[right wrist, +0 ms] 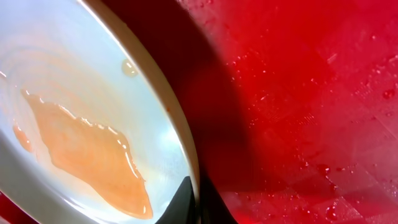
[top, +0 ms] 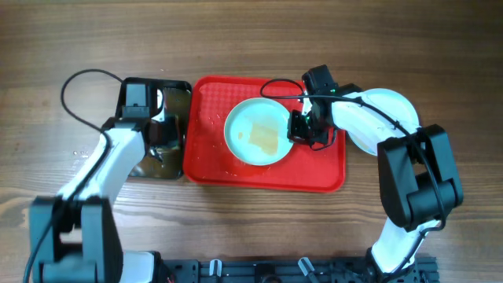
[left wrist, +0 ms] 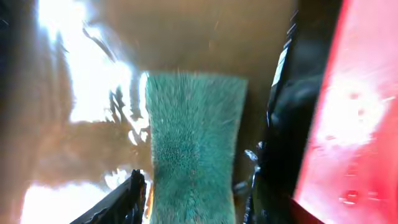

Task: Clean dirty plates on tray and stack at the side
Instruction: 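Lift the back plate with the right gripper and stack it on the plates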

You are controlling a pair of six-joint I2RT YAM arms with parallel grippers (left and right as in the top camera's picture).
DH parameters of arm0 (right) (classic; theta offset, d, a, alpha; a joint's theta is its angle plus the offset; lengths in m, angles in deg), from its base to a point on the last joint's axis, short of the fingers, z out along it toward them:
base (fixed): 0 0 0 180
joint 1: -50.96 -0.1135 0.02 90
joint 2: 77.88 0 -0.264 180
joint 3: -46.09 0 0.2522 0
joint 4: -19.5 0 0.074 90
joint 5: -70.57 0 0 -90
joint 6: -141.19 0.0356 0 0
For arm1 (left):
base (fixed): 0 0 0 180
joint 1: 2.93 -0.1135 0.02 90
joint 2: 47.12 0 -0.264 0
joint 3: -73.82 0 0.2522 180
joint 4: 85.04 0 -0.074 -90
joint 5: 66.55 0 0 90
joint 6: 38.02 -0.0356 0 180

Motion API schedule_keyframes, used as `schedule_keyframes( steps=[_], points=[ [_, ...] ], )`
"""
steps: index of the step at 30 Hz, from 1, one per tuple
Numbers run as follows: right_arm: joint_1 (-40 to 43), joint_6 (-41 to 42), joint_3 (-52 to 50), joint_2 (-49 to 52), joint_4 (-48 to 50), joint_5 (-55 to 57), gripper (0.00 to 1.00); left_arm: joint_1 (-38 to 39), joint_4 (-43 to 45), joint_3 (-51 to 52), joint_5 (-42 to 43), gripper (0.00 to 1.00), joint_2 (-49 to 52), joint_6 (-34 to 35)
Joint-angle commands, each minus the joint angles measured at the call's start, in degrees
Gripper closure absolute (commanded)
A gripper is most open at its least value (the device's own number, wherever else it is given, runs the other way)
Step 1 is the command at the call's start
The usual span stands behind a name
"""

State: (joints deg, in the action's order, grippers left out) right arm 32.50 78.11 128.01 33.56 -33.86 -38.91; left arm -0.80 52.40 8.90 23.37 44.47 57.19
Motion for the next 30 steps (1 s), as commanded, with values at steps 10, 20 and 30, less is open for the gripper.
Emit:
schedule_keyframes(
  steps=[10,20,30],
  points=[
    [-0.13,-7.21,0.57,-12.55,-2.95,9.92,0.95,-0.11,-4.7,0.2,3.3,0.21,-8.98,4.7],
    [-5.73,1.64,0.57,-19.02,-9.57,29.2,0.96,-0.11,-4.68,0.2,3.3,0.21,-8.96,4.72],
    [-26.21,1.75,0.57,-19.8,-8.81,67.3,0.96,-0.11,-4.7,0.26,3.3,0.21,-8.96,4.72]
  ],
)
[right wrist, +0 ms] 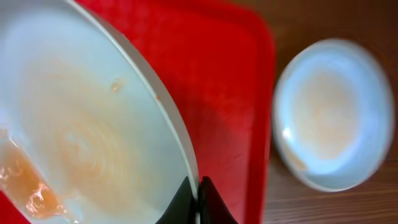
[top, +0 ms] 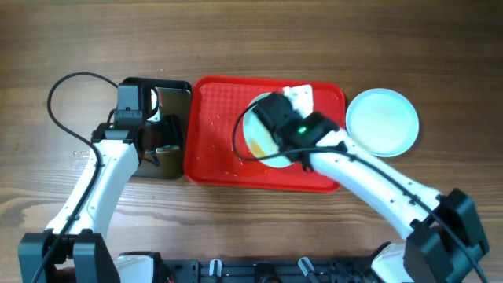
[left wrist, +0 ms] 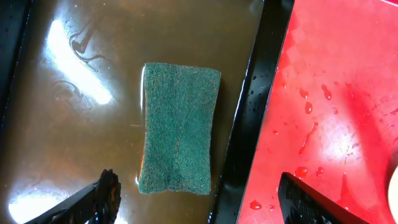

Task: Clean dirty plates on tray and stack at the side
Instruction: 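Lift the back plate with the right gripper and stack it on the plates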

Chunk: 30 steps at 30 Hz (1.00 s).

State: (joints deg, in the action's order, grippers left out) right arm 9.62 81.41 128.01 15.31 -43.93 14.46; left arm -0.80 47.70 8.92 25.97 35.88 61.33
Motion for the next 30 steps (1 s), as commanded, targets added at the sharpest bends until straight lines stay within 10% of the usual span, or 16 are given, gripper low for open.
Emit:
schedule_keyframes(
  steps=[1,14,22,30],
  points=[
    [-4.63,-3.61,0.57,-1.57,2.62,15.89,0.96,-0.11,0.0,0.24,0.7,0.21,-0.37,0.59],
    [-8.31,-19.1,0.57,-1.55,13.9,22.86,0.96,-0.11,0.0,0.24,0.7,0.22,-0.37,0.59],
    [-8.31,-48.15,0.57,-1.55,29.66,28.5,0.96,-0.11,-0.02,0.24,0.7,0.22,-0.37,0.59],
    [-8.31,-50.97,0.57,-1.55,32.74,28.65,0.96,-0.11,-0.02,0.24,0.7,0.22,-0.37,0.59]
  ],
)
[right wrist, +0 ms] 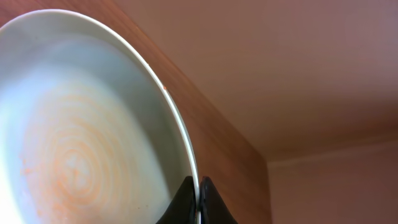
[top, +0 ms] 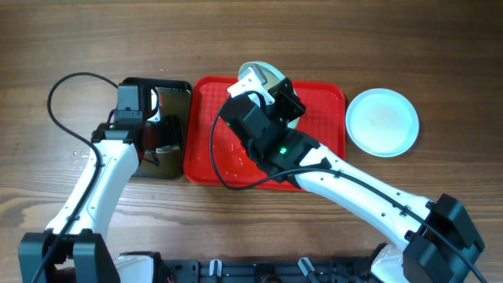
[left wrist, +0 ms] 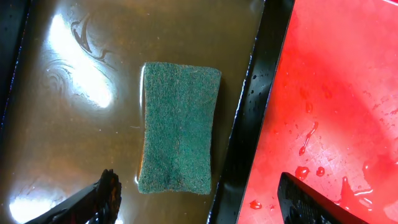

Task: Clean dirty plates on tray and stack at the side
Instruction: 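Lift the back plate with the right gripper and stack it on the plates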

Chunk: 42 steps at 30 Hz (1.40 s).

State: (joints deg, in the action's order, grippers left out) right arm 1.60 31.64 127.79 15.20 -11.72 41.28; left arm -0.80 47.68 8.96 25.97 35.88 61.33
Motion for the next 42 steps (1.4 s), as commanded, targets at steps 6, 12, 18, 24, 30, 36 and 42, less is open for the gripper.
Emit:
schedule_keyframes(
  steps=[6,12,18,24,30,36,42],
  points=[
    [5.64,17.11,0.76,-1.44,-5.64,-11.74,0.96,-0.11,-0.09,0.2,0.7,0.22,-0.37,0.59],
    [22.21,42.25,0.72,-1.44,-16.46,-35.3,0.96,-0.11,-0.2,0.2,0.7,0.22,-0.37,0.59],
    [41.99,48.7,0.72,-1.44,-20.5,-59.6,0.96,-0.11,-0.2,0.2,0.7,0.22,-0.37,0.59],
    [58.38,49.51,-0.22,-1.42,-27.23,-63.14,0.96,-0.11,-0.2,0.2,0.7,0.22,-0.37,0.59],
    [67.52,49.07,-5.66,-1.42,-27.15,-62.03,0.96,-0.11,-0.2,0.2,0.7,0.22,-0.37,0.59],
    [69.26,48.04,-7.52,-1.42,-26.75,-59.58,0.96,-0.11,-0.22,0.2,0.7,0.22,-0.37,0.59],
    [69.26,48.02,-7.54,-1.42,-27.98,-59.67,0.72,-0.11,-0.24,0.2,0.7,0.22,-0.37,0.59]
  ],
)
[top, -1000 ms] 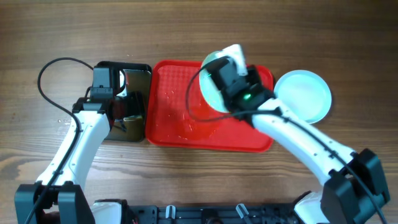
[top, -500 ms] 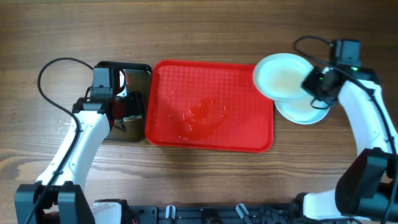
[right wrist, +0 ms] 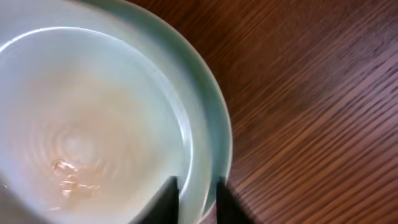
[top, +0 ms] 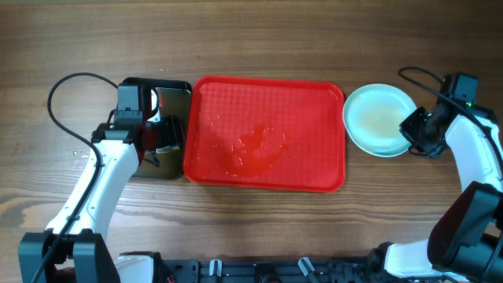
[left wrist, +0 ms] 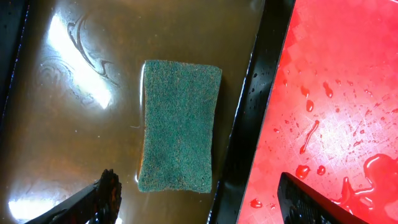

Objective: Clean dirty plates on tray and stack at the side

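Note:
Two pale green plates (top: 380, 118) lie stacked on the table right of the red tray (top: 314, 102). The top plate (right wrist: 81, 124) carries a faint orange film and sits inside the lower plate (right wrist: 219, 124). My right gripper (top: 415, 134) is at the stack's right edge; in the right wrist view the gripper (right wrist: 196, 186) stands open, its fingers on either side of the top plate's rim. My left gripper (left wrist: 198, 183) hangs open above the green sponge (left wrist: 179, 124) in the black basin (left wrist: 81, 137).
The tray holds no plate, only an orange-tinted puddle (top: 259, 145) and water drops (left wrist: 311, 134). The basin (top: 174, 94) of brown water adjoins the tray's left edge. Cables run from both arms across the wooden table (top: 251, 39).
The right gripper held the plate on edge over the tray's far side; now that plate lies on the other plate to the right and the fingers have parted. The left arm is unchanged.
At first the right gripper was shut on the rim of a plate with orange liquid on the tray, and the left was low over the sponge. Then the plate was raised and tilted, the left gripper higher. Later it stood on edge; now it is stacked.

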You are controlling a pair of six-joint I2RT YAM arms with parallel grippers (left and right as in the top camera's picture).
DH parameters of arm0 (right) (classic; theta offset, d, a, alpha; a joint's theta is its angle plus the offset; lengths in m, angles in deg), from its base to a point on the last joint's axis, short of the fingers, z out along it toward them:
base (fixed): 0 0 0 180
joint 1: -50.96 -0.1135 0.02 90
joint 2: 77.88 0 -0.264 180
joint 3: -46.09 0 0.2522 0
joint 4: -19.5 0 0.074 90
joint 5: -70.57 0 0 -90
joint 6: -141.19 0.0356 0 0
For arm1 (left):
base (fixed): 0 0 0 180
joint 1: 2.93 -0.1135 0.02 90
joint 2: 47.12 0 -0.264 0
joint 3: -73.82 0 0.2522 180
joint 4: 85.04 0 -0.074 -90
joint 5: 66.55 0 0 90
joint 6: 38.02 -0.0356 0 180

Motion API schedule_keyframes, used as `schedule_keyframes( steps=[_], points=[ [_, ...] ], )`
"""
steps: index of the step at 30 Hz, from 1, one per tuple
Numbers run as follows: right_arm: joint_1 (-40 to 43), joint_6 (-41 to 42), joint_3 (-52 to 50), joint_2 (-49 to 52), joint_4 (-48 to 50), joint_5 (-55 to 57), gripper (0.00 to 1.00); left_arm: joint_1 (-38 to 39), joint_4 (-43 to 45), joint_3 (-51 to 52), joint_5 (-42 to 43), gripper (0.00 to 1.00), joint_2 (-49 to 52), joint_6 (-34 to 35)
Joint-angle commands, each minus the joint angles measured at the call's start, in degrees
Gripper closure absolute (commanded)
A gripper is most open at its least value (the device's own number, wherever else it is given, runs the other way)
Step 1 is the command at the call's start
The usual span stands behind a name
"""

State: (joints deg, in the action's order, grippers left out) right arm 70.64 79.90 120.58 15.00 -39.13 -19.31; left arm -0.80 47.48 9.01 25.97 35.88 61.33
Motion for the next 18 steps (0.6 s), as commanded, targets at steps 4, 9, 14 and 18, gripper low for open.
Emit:
schedule_keyframes(
  steps=[4,9,14,18],
  points=[
    [0.22,-2.51,-0.33,-1.22,-1.11,-2.08,0.38,-0.11,-0.04,0.15,0.7,0.22,-0.37,0.59],
    [-1.2,-23.65,-0.33,-1.22,1.97,-29.51,0.18,-0.11,0.87,0.15,0.92,0.12,-0.37,3.08],
    [-6.91,-21.14,2.45,-1.22,-1.57,-29.55,0.0,-0.11,2.51,0.15,1.11,0.05,-0.37,3.32],
    [-12.07,-18.49,4.68,-1.49,-10.97,-14.64,0.01,-0.13,-6.1,0.15,1.11,0.0,-0.37,8.2]
  ],
)
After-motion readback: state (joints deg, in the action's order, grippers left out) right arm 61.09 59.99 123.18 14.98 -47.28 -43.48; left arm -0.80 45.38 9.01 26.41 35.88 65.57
